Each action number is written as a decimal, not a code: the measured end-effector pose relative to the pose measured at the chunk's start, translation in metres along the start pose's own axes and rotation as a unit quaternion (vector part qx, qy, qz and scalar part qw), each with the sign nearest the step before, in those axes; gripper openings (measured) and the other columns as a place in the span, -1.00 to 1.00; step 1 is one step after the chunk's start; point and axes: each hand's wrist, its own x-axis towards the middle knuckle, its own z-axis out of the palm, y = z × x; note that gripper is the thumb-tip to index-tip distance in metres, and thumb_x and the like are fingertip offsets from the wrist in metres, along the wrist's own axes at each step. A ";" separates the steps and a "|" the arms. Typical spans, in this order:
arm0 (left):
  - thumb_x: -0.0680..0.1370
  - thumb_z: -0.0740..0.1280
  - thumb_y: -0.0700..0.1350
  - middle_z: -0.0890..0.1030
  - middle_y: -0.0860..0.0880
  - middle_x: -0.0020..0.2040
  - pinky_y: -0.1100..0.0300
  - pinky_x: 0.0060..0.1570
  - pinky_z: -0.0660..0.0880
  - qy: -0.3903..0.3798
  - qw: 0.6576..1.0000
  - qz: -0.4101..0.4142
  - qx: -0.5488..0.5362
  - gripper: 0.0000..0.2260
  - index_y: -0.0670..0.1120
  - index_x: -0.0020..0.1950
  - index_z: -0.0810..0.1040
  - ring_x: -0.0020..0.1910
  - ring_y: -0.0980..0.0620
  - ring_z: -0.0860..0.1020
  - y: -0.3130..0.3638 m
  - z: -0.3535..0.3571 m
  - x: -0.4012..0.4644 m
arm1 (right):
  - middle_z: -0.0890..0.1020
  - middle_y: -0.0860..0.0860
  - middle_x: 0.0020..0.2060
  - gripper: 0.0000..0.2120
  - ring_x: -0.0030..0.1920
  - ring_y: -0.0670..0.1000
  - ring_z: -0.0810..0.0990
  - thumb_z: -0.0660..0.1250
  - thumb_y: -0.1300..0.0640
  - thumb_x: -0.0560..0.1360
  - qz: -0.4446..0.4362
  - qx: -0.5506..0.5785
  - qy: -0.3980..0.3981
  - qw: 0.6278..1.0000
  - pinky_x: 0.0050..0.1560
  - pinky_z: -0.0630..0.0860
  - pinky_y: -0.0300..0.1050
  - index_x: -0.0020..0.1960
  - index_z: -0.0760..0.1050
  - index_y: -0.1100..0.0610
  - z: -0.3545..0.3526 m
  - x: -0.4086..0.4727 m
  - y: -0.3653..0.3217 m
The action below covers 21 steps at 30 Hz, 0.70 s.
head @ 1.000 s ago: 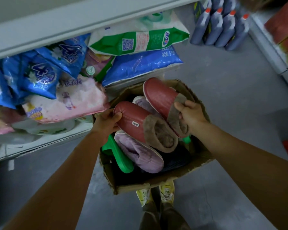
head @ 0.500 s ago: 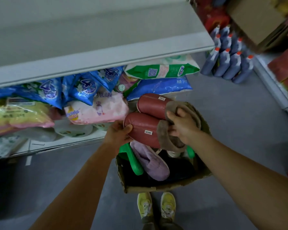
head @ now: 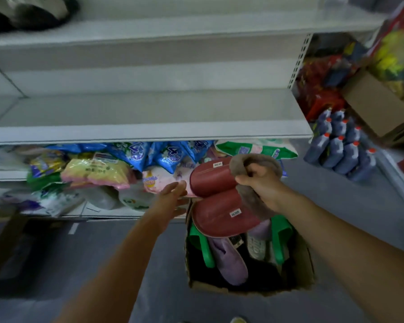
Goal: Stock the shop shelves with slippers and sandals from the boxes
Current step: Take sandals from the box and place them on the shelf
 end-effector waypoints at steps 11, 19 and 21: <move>0.54 0.33 -0.23 0.65 -0.20 -0.01 -0.08 -0.03 0.59 -0.044 0.996 0.053 -0.051 -0.77 -0.19 0.20 0.55 -0.03 -0.17 0.63 0.043 -0.131 -0.063 | 0.62 -0.01 -0.24 -0.70 -0.17 -0.03 0.56 0.34 0.41 0.35 -0.144 -0.213 -0.145 0.956 -0.15 0.47 -0.15 -0.15 0.54 0.00 0.115 -0.030 -0.123; 0.56 0.30 -0.25 0.62 -0.22 -0.02 -0.08 -0.04 0.61 0.003 0.992 0.084 -0.099 -0.83 -0.21 0.14 0.57 -0.02 -0.17 0.57 0.057 -0.320 -0.112 | 0.61 -0.02 -0.24 -0.62 -0.22 -0.12 0.54 0.26 0.53 0.33 -0.231 -0.257 -0.217 0.913 -0.20 0.46 -0.28 -0.11 0.56 0.08 0.304 -0.053 -0.195; 0.55 0.31 -0.26 0.64 -0.23 -0.01 -0.08 -0.07 0.62 0.017 0.990 0.082 -0.112 -0.79 -0.22 0.17 0.55 -0.04 -0.16 0.61 0.058 -0.373 -0.122 | 0.60 -0.06 -0.27 -0.63 -0.28 -0.21 0.52 0.24 0.54 0.33 -0.254 -0.265 -0.225 0.903 -0.24 0.43 -0.36 -0.10 0.57 0.13 0.358 -0.060 -0.211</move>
